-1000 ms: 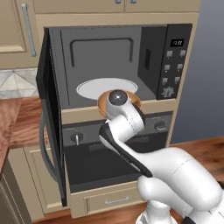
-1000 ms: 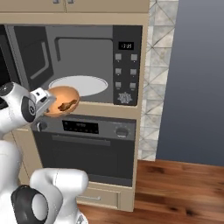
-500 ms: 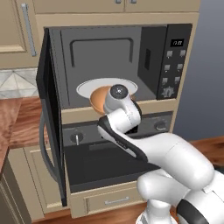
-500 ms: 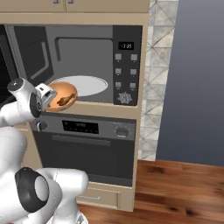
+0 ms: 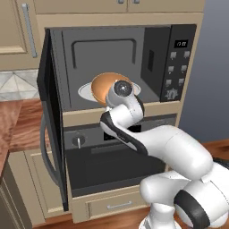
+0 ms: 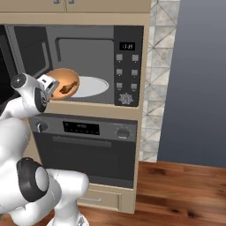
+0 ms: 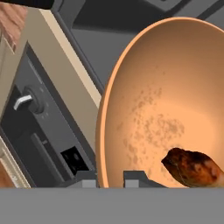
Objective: Remove the tangerine from the bowl and place it on the small plate. Then place the bowl with only the chicken drumstick in the microwave, close the door, and press the start button to microwave the chicken drumstick.
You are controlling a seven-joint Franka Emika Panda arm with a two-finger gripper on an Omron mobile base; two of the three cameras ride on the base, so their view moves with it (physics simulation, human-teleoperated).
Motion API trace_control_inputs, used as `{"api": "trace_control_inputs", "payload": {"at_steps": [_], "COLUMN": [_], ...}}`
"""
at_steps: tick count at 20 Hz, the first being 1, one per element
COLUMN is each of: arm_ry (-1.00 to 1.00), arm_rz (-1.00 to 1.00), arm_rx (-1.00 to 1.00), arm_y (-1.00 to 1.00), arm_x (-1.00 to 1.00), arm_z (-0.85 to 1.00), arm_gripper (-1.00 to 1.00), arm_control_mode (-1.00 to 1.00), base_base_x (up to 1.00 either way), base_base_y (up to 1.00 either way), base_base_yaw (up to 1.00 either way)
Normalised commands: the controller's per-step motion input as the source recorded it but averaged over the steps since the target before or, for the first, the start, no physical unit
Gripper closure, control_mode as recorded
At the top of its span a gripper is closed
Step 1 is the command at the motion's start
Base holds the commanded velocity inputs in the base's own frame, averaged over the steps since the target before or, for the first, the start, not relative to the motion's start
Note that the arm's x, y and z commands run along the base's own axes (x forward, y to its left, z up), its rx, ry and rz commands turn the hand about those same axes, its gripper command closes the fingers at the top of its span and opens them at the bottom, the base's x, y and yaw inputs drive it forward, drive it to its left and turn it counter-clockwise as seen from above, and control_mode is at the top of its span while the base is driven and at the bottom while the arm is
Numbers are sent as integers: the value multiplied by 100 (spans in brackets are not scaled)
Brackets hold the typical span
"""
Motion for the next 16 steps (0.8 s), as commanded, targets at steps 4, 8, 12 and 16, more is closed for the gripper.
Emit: {"api": "trace_control_inputs", "payload": {"at_steps": [4, 8, 12, 16], "arm_ry": [0, 0, 0, 0], "arm_rz": [0, 0, 0, 0], "arm_rx": [0, 0, 0, 0], "arm_y": [-1, -3, -10, -6], "arm_x": [45, 38, 33, 33], "arm_z": [3, 4, 2, 0], "arm_gripper": [100, 100, 100, 100], "arm_control_mode": [-100, -100, -100, -100], "base_base_x": [0, 0, 0, 0], "base_base_y": [0, 0, 0, 0], "base_base_yaw": [0, 0, 0, 0]}}
